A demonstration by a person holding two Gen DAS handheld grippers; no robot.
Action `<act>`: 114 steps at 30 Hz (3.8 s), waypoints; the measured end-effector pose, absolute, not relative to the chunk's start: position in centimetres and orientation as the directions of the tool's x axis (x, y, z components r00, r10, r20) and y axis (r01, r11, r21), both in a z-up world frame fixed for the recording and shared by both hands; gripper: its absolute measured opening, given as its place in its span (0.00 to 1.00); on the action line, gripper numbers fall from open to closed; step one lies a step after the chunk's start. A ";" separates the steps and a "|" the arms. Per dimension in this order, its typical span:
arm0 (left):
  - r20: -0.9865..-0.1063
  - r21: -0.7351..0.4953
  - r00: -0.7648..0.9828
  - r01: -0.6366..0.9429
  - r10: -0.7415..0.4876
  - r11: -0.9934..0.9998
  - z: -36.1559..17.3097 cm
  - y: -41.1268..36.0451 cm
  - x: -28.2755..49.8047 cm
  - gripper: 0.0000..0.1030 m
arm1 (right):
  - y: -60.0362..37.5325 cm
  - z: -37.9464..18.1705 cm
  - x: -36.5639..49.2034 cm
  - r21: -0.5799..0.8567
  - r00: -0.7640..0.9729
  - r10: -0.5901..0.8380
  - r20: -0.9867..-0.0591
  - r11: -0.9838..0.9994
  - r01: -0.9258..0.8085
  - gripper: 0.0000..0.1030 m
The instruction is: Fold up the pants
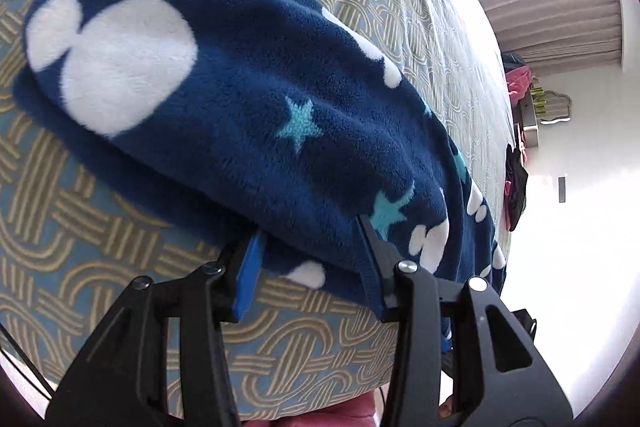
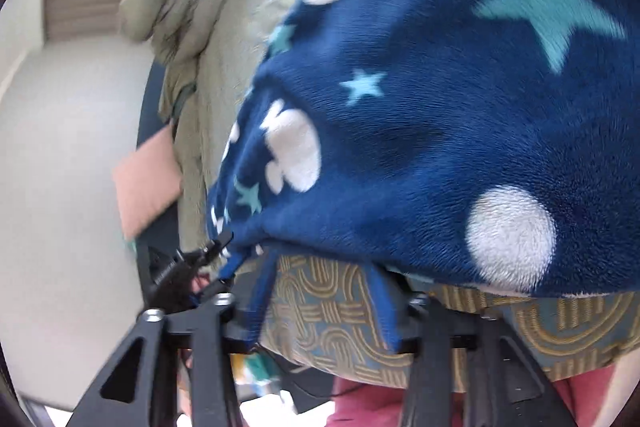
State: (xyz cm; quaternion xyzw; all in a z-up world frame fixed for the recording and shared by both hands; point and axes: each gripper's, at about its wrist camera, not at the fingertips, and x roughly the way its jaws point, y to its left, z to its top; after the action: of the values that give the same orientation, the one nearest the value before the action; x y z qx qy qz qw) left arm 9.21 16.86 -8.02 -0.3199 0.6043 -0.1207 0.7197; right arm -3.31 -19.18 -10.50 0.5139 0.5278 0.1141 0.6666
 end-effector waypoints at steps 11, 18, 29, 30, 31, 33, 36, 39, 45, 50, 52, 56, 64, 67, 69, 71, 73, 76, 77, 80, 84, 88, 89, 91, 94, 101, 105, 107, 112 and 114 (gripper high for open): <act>-0.747 -0.660 0.301 -0.224 -0.593 0.717 -7.6 18.4 9.1 0.07 | -19.5 -9.8 -1.7 0.773 0.427 0.651 -0.628 0.459 0.437 0.04; -0.830 -0.533 0.305 -0.181 -0.468 0.827 -6.4 19.7 6.8 0.12 | -19.3 -8.0 -3.8 0.754 0.359 0.666 -0.654 0.531 0.387 0.07; -0.855 -0.461 0.356 -0.191 -0.377 0.866 -3.4 21.2 6.6 0.33 | -21.1 -3.6 -1.8 0.592 0.317 0.525 -0.790 0.787 0.171 0.30; -0.845 -0.472 0.363 -0.159 -0.393 0.867 -2.8 20.1 7.2 0.37 | -22.8 -3.0 -0.9 0.548 0.360 0.459 -0.812 0.812 0.201 0.31; -0.838 -0.476 0.368 -0.133 -0.403 0.869 -2.4 19.1 7.7 0.43 | -24.4 -2.8 -0.2 0.510 0.386 0.401 -0.831 0.826 0.240 0.31; -0.826 -0.476 0.370 -0.053 -0.426 0.878 -1.8 15.6 9.4 0.44 | -27.5 -2.8 0.8 0.483 0.426 0.336 -0.840 0.821 0.304 0.31; -0.809 -0.490 0.358 0.030 -0.467 0.871 -2.3 11.8 11.4 0.46 | -31.6 -4.1 2.8 0.535 0.462 0.364 -0.809 0.781 0.321 0.31; -0.879 -0.363 0.322 0.030 -0.353 0.931 -4.6 10.0 13.4 0.46 | -35.0 -6.1 4.3 0.377 0.432 0.202 -0.879 0.849 0.370 0.30; -0.885 -0.435 0.273 -0.191 -0.378 0.880 -8.0 16.0 13.8 0.23 | -53.1 -9.3 -0.4 0.505 0.566 0.075 -0.821 0.559 0.658 0.00; -0.906 -0.384 0.288 -0.242 -0.311 0.891 -6.5 17.2 13.3 0.26 | -52.9 -6.1 0.4 0.356 0.505 -0.039 -0.862 0.661 0.660 0.03; -0.915 -0.343 0.300 -0.223 -0.271 0.912 -5.9 17.0 13.1 0.35 | -51.4 -4.9 0.7 0.313 0.503 -0.076 -0.861 0.700 0.642 0.09; -0.923 -0.312 0.307 -0.248 -0.231 0.917 -4.9 17.7 12.9 0.36 | -51.7 -5.6 -0.5 0.191 0.399 -0.150 -0.905 0.694 0.695 0.14; -0.894 -0.317 0.424 -0.375 -0.143 0.871 -3.0 23.6 8.9 0.82 | -32.3 -0.7 2.6 0.193 0.504 0.073 -0.860 0.963 0.190 0.18; -0.884 -0.409 0.408 -0.432 -0.230 0.804 -4.8 26.1 7.4 0.82 | -23.1 -0.6 5.2 0.225 0.476 0.221 -0.851 0.973 -0.049 0.20; -0.867 -0.472 0.394 -0.457 -0.305 0.754 -6.5 27.3 6.3 0.82 | -17.7 -1.0 6.7 0.265 0.438 0.303 -0.846 0.953 -0.147 0.20; -0.848 -0.518 0.389 -0.459 -0.361 0.721 -7.6 27.4 5.6 0.82 | -13.1 -2.1 8.9 0.320 0.375 0.373 -0.849 0.927 -0.198 0.20; -0.817 -0.570 0.394 -0.445 -0.420 0.691 -8.3 26.6 6.2 0.82 | -8.7 -2.9 9.8 0.393 0.296 0.453 -0.841 0.887 -0.241 0.20; -0.765 -0.638 0.440 -0.418 -0.470 0.646 -8.7 27.0 7.3 0.82 | -3.8 -3.5 9.9 0.414 0.234 0.490 -0.840 0.857 -0.308 0.20; -0.752 -0.652 0.462 -0.413 -0.471 0.636 -8.8 27.3 7.8 0.82 | -2.7 -3.4 9.8 0.396 0.229 0.479 -0.847 0.858 -0.327 0.20; -0.718 -0.687 0.507 -0.407 -0.477 0.603 -9.3 27.9 9.5 0.65 | -0.5 -4.0 9.9 0.337 0.212 0.426 -0.880 0.872 -0.354 0.20; -0.676 -0.729 0.539 -0.389 -0.503 0.563 -9.8 29.2 10.1 0.14 | -0.3 -4.9 10.4 0.341 0.186 0.408 -0.894 0.889 -0.307 0.20; -0.670 -0.721 0.559 -0.332 -0.489 0.608 -8.4 29.1 9.6 0.14 | -0.4 -5.9 11.5 0.351 0.174 0.398 -0.901 0.903 -0.247 0.20; -0.677 -0.710 0.558 -0.324 -0.480 0.625 -8.1 28.9 9.5 0.14 | -0.2 -6.2 11.9 0.352 0.181 0.398 -0.900 0.905 -0.238 0.20; -0.681 -0.704 0.557 -0.319 -0.476 0.634 -7.8 28.7 9.6 0.14 | 0.1 -7.5 12.9 0.303 0.200 0.344 -0.917 0.929 -0.210 0.26; -0.683 -0.706 0.551 -0.328 -0.480 0.628 -7.7 28.4 10.5 0.14 | -0.6 -11.1 13.5 0.341 0.117 0.349 -0.930 0.936 -0.084 0.26; -0.683 -0.624 0.606 -0.192 -0.408 0.758 -2.1 25.9 10.4 0.14 | -5.0 -7.1 9.8 0.446 0.218 0.448 -0.867 0.893 -0.062 0.26; -0.678 -0.555 0.615 -0.070 -0.403 0.829 1.8 20.9 11.2 0.14 | -9.8 -6.3 7.3 0.433 0.273 0.414 -0.868 0.901 0.009 0.27; -0.674 -0.530 0.607 0.000 -0.421 0.848 3.3 17.9 11.6 0.14 | -12.2 -6.4 6.2 0.446 0.289 0.413 -0.863 0.894 0.053 0.27; -0.675 -0.460 0.555 0.198 -0.486 0.865 6.0 8.4 11.6 0.14 | -17.4 -6.7 4.0 0.513 0.344 0.442 -0.829 0.845 0.151 0.27; -0.686 -0.435 0.516 0.275 -0.513 0.858 6.2 4.4 11.4 0.14 | -19.1 -6.5 4.0 0.530 0.363 0.446 -0.818 0.830 0.174 0.27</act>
State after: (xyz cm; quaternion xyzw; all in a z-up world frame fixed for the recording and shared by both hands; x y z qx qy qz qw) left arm 11.44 4.38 6.21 -0.1368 0.4352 -0.2291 0.8599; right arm 4.00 -19.11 -6.51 0.2781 0.5575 0.0878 0.7773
